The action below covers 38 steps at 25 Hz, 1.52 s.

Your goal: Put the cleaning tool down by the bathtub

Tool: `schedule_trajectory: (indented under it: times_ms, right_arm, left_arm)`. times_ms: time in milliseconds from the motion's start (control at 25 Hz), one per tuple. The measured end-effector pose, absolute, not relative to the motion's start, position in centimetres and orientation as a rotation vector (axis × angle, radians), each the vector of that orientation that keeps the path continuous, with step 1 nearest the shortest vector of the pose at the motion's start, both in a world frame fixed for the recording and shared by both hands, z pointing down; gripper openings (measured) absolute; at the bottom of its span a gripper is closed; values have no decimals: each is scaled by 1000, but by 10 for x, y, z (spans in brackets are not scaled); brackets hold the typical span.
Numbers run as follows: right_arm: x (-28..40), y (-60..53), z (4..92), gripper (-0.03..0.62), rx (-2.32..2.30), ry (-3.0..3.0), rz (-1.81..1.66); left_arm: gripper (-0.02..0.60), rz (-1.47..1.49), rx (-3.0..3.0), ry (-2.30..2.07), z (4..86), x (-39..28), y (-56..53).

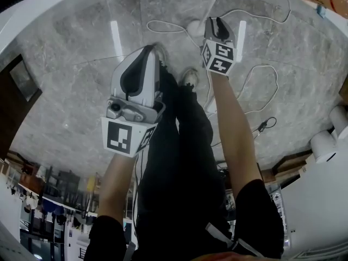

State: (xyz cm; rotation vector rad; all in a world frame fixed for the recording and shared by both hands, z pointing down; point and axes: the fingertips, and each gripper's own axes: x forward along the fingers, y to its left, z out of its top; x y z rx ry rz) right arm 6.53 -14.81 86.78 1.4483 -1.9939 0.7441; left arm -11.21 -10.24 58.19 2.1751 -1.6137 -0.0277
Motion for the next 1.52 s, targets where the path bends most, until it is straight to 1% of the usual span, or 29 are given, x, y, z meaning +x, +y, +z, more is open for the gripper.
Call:
schedule_trajectory:
  times_ms: [160,280,320,560,880,1160,1520]
  right_arm:
    - [71,-134,847,62,1455,-1963,761]
    - [79,-123,830,7,1484,-1927,776]
    - [81,-120,824,1,1494,-1917,787]
    - [89,-92,785,0,1470,-1897,852]
    - [102,-60,703,0,1460,-1902,884]
    - [117,-53,615,0,1455,-1971,856]
    - [126,-52,487,0,1505,-2035,827]
  left_arm:
    - [8,-39,2190,-1625,553,-109,-98]
    - [8,-51,2184,-1637,533,-108,-94]
    - [8,-57,2182,-1643,526,-107,-92]
    - [8,-82,2177,-1652,479,-91,-77]
    - [8,-79,2198,-1657,406,-69,-57]
    - [8,-94,2237,-1648,342,-48,-54]
    - [8,-108,2237,-1648,266,-40,-52]
